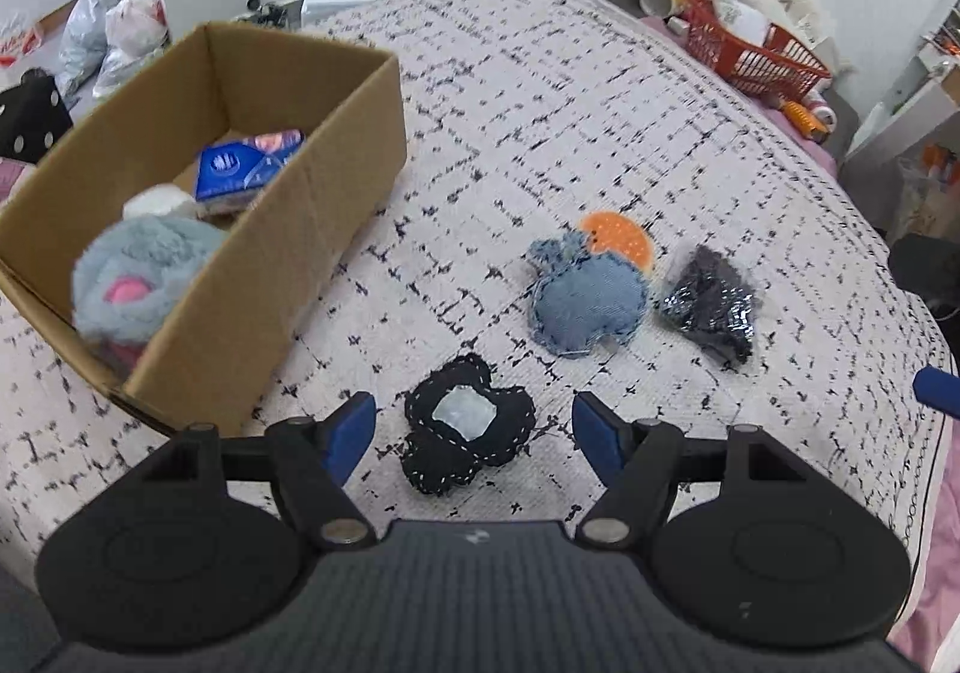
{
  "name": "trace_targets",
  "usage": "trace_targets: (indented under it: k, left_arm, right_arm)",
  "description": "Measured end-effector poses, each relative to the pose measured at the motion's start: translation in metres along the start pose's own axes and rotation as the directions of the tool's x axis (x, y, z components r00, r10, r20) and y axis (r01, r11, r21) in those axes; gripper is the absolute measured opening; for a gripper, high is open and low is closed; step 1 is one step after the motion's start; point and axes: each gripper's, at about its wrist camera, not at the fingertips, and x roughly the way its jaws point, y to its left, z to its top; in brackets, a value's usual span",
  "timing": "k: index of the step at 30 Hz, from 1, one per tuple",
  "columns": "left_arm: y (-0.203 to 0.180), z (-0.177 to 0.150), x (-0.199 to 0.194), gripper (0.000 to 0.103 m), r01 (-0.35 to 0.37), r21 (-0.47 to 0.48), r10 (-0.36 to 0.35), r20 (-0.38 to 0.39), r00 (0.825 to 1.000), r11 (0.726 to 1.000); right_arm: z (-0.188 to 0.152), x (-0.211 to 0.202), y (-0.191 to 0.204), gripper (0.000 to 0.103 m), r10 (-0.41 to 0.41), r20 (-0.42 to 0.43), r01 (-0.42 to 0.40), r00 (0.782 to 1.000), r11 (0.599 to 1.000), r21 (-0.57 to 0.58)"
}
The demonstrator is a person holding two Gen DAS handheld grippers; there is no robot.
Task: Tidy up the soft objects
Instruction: 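Grasp the black felt plush with the left gripper while the right gripper grasps the black bag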
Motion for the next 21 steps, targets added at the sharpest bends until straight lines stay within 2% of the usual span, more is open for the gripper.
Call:
trace_targets:
  k: [5,7,8,9,11,16,21]
  left_arm:
    - [-0.002,-0.004,0.019,0.070,-0.013,-0.001,0.013,-0.026,1.000,1.000]
    - [-0.002,-0.004,0.027,0.066,-0.011,-0.002,0.010,-0.045,0.999,1.000]
    - [-0.002,-0.004,0.031,0.058,-0.009,0.000,0.008,-0.059,0.998,1.000]
    - [-0.002,-0.003,0.035,0.041,-0.010,-0.001,0.010,-0.076,0.997,1.000]
    - [0.002,-0.002,0.041,0.039,-0.003,-0.024,0.000,-0.097,0.995,1.000]
    - [0.003,0.005,0.039,0.035,0.014,-0.033,-0.016,-0.061,0.998,0.999]
    - [0.003,0.016,0.038,0.035,0.020,-0.049,-0.022,-0.036,0.999,0.999]
  right_arm:
    - [0.007,0.018,-0.007,0.102,-0.013,-0.021,0.014,1.000,0.998,0.058]
    - [0.009,0.025,-0.010,0.102,-0.014,-0.034,0.016,0.999,0.997,0.078]
    - [0.009,0.028,-0.012,0.101,-0.018,-0.040,0.021,0.999,0.996,0.088]
    - [0.009,0.031,-0.013,0.101,-0.022,-0.045,0.026,0.999,0.995,0.095]
    - [0.011,0.035,-0.015,0.100,-0.026,-0.050,0.032,0.998,0.994,0.108]
    - [0.015,0.045,-0.019,0.098,-0.007,-0.069,0.017,0.998,0.988,0.154]
    - [0.016,0.060,-0.023,0.091,-0.002,-0.102,0.023,0.995,0.979,0.200]
